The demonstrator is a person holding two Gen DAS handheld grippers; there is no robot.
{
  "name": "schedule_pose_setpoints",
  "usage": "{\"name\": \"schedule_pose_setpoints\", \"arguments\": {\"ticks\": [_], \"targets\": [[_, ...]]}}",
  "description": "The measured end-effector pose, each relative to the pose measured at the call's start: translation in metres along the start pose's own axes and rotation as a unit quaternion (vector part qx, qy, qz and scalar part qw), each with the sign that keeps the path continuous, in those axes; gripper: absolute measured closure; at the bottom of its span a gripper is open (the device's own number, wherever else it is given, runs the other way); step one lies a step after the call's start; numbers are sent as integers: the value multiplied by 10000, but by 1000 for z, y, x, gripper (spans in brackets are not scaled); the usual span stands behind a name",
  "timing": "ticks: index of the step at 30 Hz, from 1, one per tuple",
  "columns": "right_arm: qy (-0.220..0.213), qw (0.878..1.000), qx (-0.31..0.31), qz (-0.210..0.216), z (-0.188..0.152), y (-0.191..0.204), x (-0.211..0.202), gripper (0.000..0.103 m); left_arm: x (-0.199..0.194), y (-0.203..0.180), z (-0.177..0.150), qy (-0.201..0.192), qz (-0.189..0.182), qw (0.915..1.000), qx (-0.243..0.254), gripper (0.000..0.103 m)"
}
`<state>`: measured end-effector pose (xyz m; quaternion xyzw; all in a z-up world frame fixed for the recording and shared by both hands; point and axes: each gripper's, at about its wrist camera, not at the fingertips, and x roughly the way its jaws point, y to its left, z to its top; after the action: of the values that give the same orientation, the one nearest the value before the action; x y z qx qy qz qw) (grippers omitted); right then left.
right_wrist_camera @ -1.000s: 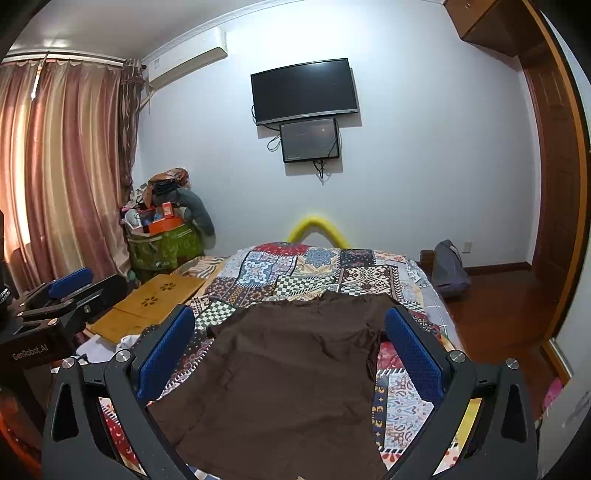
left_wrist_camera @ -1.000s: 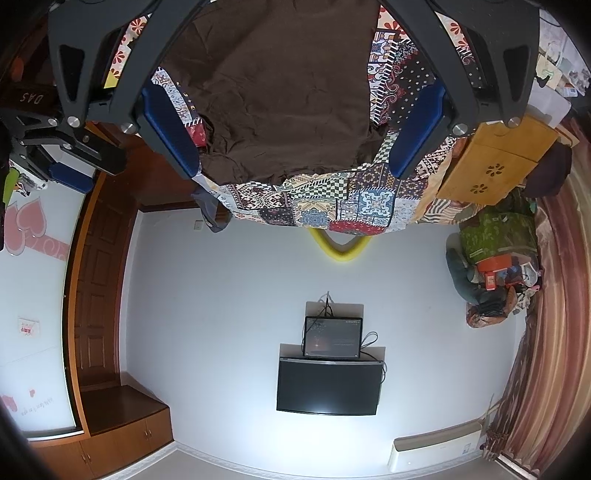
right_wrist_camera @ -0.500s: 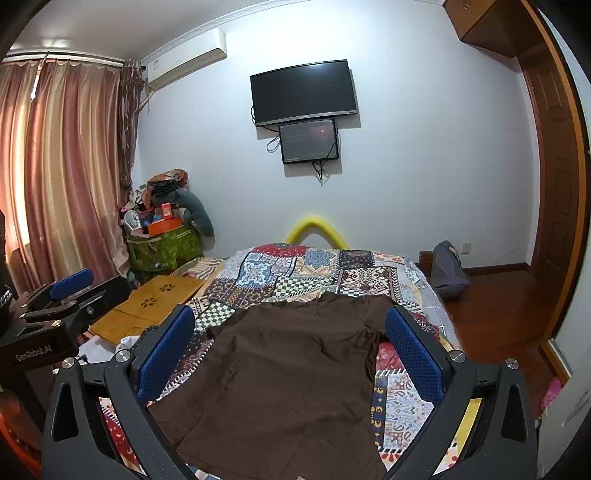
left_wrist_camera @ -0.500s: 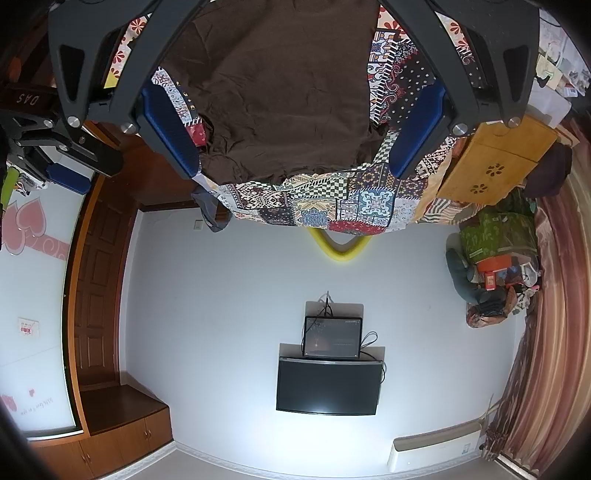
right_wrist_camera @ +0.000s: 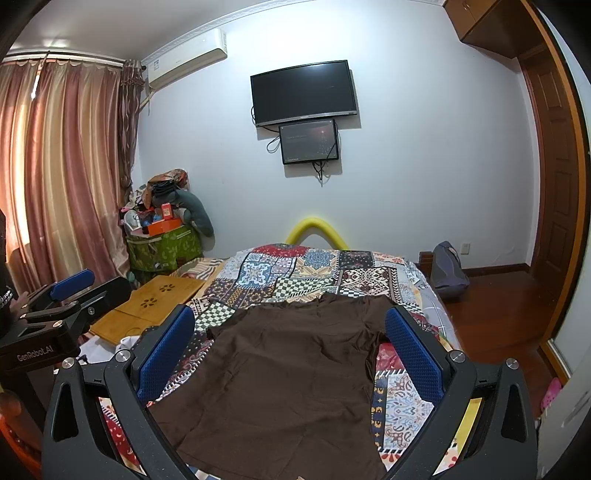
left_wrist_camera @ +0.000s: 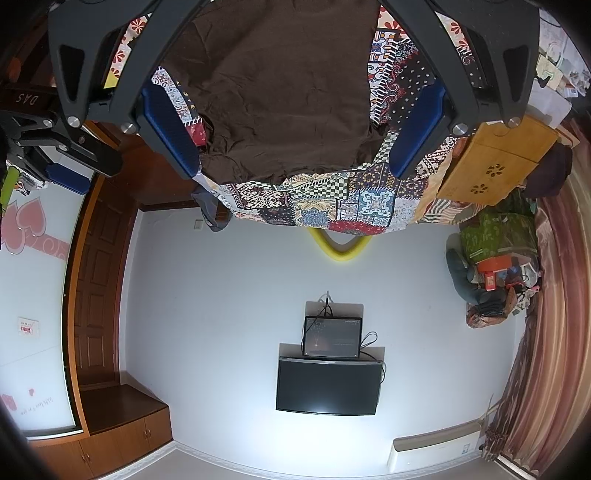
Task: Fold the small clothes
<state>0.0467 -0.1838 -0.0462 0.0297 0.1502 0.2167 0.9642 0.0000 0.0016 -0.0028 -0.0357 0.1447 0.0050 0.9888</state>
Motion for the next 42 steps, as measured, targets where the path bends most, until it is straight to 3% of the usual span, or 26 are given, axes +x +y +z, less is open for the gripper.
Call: {"name": "schedule_pose_setpoints", "arguments": {"ticks": [23,33,38,42], "targets": [[106,9999,-26,-3,0,-8,20,0,15,4,0,42,102,9999,39,0],[304,9988,-392,-12,5,-10,83,0,91,49,5,546,395,9977,-61,0],[567,9967,-567,-124,2,-19,129,1,153,81,3,992,792,9919,84,0],[938,9946,-444,41,-6,-30,164,2,207,109,-11,1497,968,9840,35,0]]}}
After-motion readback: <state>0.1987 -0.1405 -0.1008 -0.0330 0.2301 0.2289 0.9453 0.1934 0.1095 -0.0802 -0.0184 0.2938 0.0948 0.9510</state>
